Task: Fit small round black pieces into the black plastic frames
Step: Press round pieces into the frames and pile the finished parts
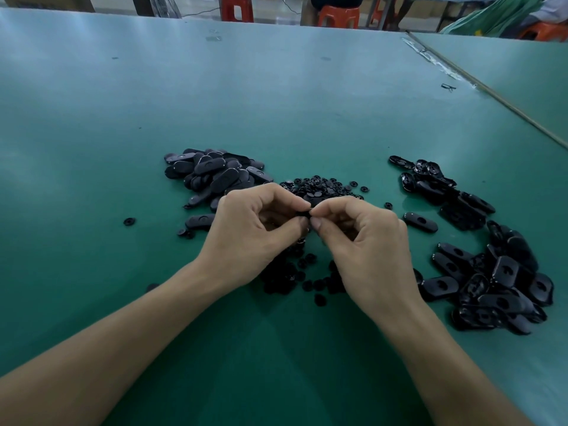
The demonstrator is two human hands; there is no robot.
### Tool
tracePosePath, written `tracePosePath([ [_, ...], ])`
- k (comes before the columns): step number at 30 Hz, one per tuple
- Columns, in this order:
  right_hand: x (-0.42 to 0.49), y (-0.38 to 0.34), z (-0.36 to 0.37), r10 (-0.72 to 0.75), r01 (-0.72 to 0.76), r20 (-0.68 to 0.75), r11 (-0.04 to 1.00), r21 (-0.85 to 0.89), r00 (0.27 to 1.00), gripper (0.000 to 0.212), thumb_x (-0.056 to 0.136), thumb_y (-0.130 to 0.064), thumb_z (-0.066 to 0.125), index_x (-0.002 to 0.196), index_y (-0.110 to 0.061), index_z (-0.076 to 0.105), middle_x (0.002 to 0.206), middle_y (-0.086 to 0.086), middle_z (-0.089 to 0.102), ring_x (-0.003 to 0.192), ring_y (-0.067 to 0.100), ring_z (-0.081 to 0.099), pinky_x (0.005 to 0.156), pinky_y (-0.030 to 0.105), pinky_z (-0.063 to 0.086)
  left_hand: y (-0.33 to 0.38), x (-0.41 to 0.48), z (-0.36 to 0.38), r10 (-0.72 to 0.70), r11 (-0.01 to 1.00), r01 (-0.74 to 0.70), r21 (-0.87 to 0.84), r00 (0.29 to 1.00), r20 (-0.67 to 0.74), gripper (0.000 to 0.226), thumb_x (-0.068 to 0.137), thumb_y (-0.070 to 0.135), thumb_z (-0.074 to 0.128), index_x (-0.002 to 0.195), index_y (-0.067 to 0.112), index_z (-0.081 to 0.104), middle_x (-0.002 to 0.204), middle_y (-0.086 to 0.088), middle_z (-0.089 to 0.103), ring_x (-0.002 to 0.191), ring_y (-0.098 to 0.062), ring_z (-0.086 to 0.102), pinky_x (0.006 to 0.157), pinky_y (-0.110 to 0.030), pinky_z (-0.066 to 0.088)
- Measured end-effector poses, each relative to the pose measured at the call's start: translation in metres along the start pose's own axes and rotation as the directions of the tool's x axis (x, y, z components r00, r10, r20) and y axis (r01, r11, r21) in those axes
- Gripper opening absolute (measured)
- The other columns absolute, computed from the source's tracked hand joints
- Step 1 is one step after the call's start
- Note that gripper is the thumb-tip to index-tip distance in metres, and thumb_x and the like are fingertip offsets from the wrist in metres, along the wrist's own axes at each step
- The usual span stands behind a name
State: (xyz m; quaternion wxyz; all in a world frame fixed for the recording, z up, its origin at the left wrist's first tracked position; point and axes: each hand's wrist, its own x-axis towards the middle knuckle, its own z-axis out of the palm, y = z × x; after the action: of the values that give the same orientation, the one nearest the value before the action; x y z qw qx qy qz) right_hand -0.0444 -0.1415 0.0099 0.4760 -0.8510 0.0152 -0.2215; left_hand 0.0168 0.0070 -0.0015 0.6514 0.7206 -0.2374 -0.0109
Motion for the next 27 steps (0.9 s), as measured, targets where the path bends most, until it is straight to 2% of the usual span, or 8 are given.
tracePosePath([
  [7,0.000,0.000,0.000,0.029,-0.028,-0.022,0.998,0.049,0.999,0.020,0.089,-0.006,0.072,0.091,-0.026,0.074,0.078,-0.017,0.072,0.078,-0.001,0.069,0.069,0.009,0.050,0.000,0.000,-0.002,0.004,1.000,-0.004,0.005,1.000,0.009,0.017,0.078,0.010,0.074,0.092,0.018,0.073,0.084,-0.002,0.077,0.078,-0.019,0.075,0.075,-0.034,0.062],
  [10,-0.001,-0.001,0.000,0.029,-0.028,-0.024,0.999,0.038,0.999,0.022,0.088,-0.007,0.073,0.087,-0.028,0.069,0.077,-0.015,0.070,0.077,0.002,0.069,0.071,0.015,0.054,0.001,0.000,0.000,0.031,0.998,-0.032,0.057,0.999,0.016,0.015,0.078,0.012,0.075,0.090,0.020,0.072,0.083,0.002,0.076,0.075,-0.017,0.073,0.070,-0.028,0.058],
  [13,-0.002,-0.005,0.001,-0.017,0.017,-0.021,1.000,-0.006,1.000,0.026,0.088,-0.005,0.072,0.085,-0.030,0.066,0.076,-0.018,0.070,0.076,0.000,0.069,0.069,0.011,0.052,0.000,0.000,0.000,0.081,0.987,-0.080,0.141,0.997,-0.005,0.015,0.080,0.015,0.076,0.090,0.023,0.069,0.081,0.008,0.074,0.072,-0.012,0.071,0.066,-0.020,0.053],
  [16,-0.003,-0.007,-0.001,-0.051,0.051,0.016,0.999,-0.007,0.999,0.026,0.090,-0.002,0.070,0.090,-0.028,0.069,0.079,-0.018,0.071,0.079,-0.002,0.070,0.072,0.012,0.054,0.000,0.000,0.000,0.094,0.980,-0.087,0.178,0.995,-0.029,0.015,0.082,0.015,0.075,0.092,0.025,0.068,0.082,0.011,0.073,0.072,-0.010,0.070,0.066,-0.021,0.054],
  [20,0.000,-0.005,-0.004,-0.061,0.062,0.004,0.998,-0.014,0.998,0.021,0.089,-0.004,0.072,0.091,-0.024,0.072,0.080,-0.016,0.072,0.077,-0.001,0.070,0.072,0.014,0.055,-0.001,0.001,0.000,0.065,0.985,-0.057,0.165,0.997,-0.045,0.019,0.081,0.017,0.075,0.092,0.030,0.067,0.082,0.014,0.073,0.072,-0.007,0.069,0.068,-0.028,0.057],
  [24,0.004,-0.002,-0.008,-0.085,0.081,-0.028,0.989,-0.123,0.996,0.022,0.088,-0.015,0.075,0.105,-0.028,0.074,0.091,-0.019,0.066,0.082,0.000,0.063,0.074,0.008,0.046,0.001,0.001,0.001,0.050,0.995,-0.048,0.085,0.999,-0.021,0.019,0.083,0.014,0.074,0.092,0.030,0.067,0.084,0.010,0.074,0.071,-0.006,0.068,0.065,-0.021,0.053],
  [27,0.006,0.002,-0.012,-0.057,0.059,0.025,0.997,-0.059,0.998,0.024,0.088,-0.014,0.075,0.108,-0.026,0.075,0.095,-0.017,0.070,0.088,0.000,0.066,0.078,0.009,0.048,0.004,0.000,0.001,0.044,0.998,-0.045,0.044,0.999,0.013,0.026,0.085,0.002,0.076,0.093,0.025,0.068,0.087,0.003,0.075,0.074,-0.008,0.068,0.066,-0.019,0.053],
])
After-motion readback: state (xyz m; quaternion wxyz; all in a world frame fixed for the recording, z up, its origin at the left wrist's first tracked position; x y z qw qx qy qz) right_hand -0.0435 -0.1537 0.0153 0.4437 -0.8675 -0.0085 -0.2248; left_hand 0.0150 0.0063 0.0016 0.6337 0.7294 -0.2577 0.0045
